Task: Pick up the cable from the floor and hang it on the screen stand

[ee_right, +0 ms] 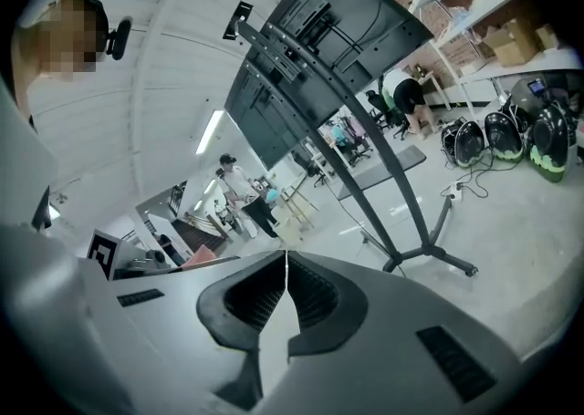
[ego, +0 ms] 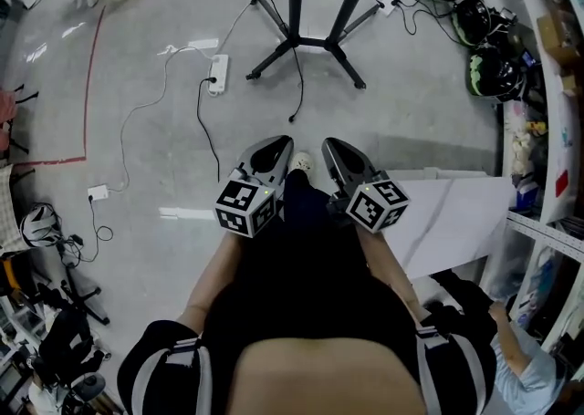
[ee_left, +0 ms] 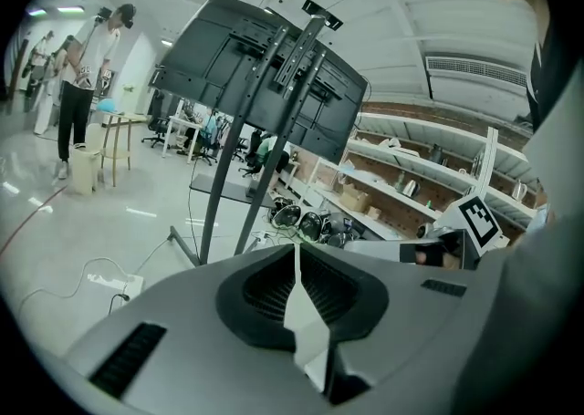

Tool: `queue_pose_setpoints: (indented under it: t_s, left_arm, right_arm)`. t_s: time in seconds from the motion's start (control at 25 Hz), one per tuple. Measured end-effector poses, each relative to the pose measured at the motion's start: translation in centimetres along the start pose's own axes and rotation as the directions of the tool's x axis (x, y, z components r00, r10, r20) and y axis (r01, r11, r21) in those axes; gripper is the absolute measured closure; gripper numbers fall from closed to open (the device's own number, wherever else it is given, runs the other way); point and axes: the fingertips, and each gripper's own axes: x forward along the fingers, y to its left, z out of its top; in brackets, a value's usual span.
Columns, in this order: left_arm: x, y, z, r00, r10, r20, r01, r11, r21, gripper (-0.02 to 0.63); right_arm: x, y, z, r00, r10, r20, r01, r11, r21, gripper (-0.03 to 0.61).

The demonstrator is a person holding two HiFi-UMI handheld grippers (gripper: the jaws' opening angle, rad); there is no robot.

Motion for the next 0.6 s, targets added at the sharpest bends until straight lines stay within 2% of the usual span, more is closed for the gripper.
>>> queue_pose_setpoints:
  t_s: [0.12, 0.6]
  left_arm:
    - [2.5, 1.6, 1.5, 1.0, 0.023, 0.013, -0.023, 0.999, -0.026, 0.591]
    - [10.3, 5.2, 4.7, 0.999, 0.032, -0.017, -0.031, 0.999, 0.026, 0.591]
  right_arm:
    - [1.7, -1.7, 1.2, 1.0, 0.0, -0.012, 0.0, 1.0, 0.012, 0.552]
    - [7.1, -7.7, 5.0, 0.999, 0.013, -0.049, -0.012, 1.0, 0.016, 0.552]
